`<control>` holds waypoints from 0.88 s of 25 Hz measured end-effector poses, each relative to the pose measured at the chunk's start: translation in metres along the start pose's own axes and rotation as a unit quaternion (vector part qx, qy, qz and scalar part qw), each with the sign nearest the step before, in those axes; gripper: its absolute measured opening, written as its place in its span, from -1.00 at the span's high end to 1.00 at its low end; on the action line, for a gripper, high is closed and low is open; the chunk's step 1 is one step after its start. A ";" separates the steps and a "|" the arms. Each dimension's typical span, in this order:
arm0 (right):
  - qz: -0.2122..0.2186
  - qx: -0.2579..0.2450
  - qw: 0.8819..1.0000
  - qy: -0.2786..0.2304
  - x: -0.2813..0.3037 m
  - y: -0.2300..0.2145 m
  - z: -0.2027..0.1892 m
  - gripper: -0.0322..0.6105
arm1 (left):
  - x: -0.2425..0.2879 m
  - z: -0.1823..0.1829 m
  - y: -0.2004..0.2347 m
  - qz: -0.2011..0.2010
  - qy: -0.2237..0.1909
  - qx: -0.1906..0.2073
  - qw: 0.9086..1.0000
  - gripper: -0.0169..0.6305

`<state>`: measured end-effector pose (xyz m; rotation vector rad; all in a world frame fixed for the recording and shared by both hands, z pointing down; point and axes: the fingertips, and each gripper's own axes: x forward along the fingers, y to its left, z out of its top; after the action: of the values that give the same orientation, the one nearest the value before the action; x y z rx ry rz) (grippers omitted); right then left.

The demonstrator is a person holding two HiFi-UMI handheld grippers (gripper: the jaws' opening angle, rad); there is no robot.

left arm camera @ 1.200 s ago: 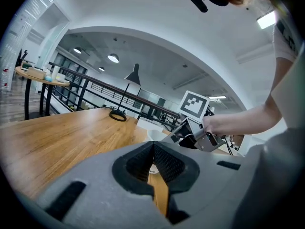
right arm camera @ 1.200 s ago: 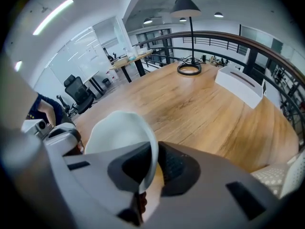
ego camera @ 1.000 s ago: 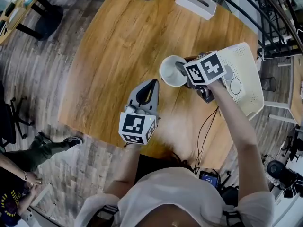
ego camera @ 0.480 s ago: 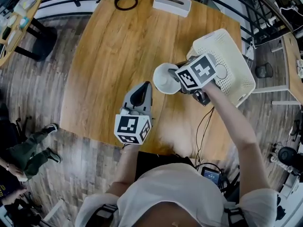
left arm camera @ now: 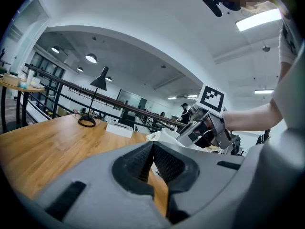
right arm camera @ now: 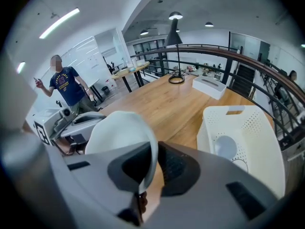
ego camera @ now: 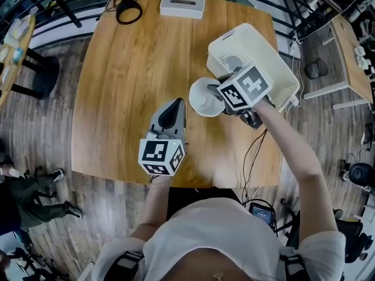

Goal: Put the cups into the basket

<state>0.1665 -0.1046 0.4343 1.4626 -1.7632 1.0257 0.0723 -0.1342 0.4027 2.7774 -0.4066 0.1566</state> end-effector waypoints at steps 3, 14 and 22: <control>-0.012 0.015 1.000 -0.008 -0.020 -0.013 -0.014 0.77 | 0.009 0.001 -0.020 -0.019 0.001 0.005 1.000 0.92; -0.069 0.082 0.993 -0.038 -0.102 -0.065 -0.089 0.77 | 0.052 -0.019 -0.113 -0.107 0.026 0.014 0.994 0.92; -0.089 0.111 0.989 -0.050 -0.132 -0.086 -0.127 0.77 | 0.070 -0.033 -0.164 -0.148 0.034 0.016 0.988 0.92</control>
<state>0.2743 0.0633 0.4017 1.8018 -1.5908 1.0978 0.1861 0.0070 0.3942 2.8147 0.0273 0.1857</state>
